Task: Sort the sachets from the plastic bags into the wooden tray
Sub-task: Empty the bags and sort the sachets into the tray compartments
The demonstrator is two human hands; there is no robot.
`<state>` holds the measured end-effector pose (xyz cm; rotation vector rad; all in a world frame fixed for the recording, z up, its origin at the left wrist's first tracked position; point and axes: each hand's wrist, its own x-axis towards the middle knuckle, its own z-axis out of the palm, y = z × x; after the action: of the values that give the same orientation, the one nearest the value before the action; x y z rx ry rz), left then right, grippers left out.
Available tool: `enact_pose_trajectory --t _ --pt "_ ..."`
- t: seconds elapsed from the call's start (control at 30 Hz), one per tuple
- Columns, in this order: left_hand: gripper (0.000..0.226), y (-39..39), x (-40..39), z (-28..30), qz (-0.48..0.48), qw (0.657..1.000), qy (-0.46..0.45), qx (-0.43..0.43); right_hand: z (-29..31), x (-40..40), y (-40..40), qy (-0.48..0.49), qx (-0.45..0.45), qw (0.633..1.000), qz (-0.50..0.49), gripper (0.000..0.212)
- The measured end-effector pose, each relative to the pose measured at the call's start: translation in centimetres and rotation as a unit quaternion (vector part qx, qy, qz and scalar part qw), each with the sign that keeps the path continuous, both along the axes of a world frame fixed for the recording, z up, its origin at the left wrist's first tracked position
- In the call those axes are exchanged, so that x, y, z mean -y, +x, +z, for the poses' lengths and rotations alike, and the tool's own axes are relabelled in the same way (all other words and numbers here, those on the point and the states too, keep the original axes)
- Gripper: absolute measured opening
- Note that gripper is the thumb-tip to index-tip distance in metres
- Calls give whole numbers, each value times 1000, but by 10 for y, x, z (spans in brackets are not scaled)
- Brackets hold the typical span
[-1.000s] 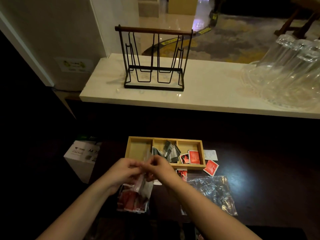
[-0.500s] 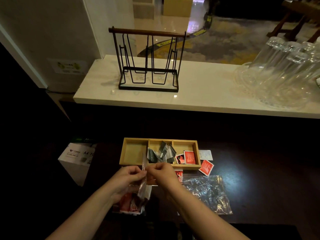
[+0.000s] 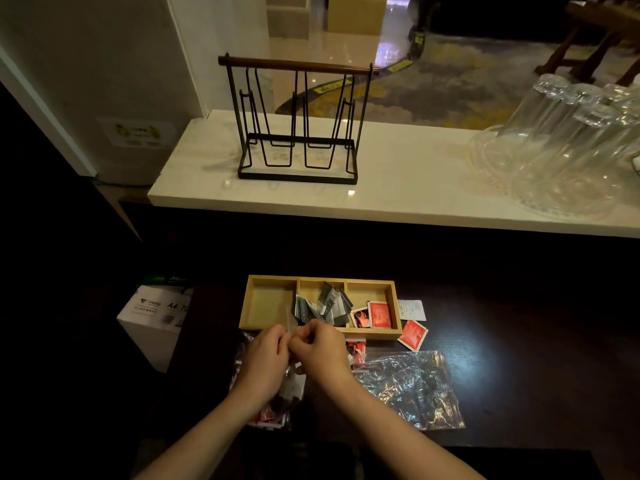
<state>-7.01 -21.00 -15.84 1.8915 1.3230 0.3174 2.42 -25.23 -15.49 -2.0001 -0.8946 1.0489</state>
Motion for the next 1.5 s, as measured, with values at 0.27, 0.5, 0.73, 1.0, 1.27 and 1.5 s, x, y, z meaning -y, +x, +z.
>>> enact_pose_trajectory --t 0.27,0.5,0.73,1.0,1.27,1.5 --pt "33 -33 -26 -1 12 999 -30 -21 1 7 37 -29 87 995 -26 19" --pt "31 -35 -46 16 -151 982 12 -113 29 13 34 131 374 901 177 21" --pt "25 -39 -51 15 -170 978 24 -115 15 17 44 143 480 786 362 40" --pt "29 -34 -41 28 -205 961 76 -169 20 22 53 119 462 818 322 60" --pt "25 -27 -39 26 -198 975 26 -96 24 -3 24 142 423 819 361 27" --pt "20 -48 -48 -7 56 955 -262 126 33 -17 29 194 386 818 380 8"
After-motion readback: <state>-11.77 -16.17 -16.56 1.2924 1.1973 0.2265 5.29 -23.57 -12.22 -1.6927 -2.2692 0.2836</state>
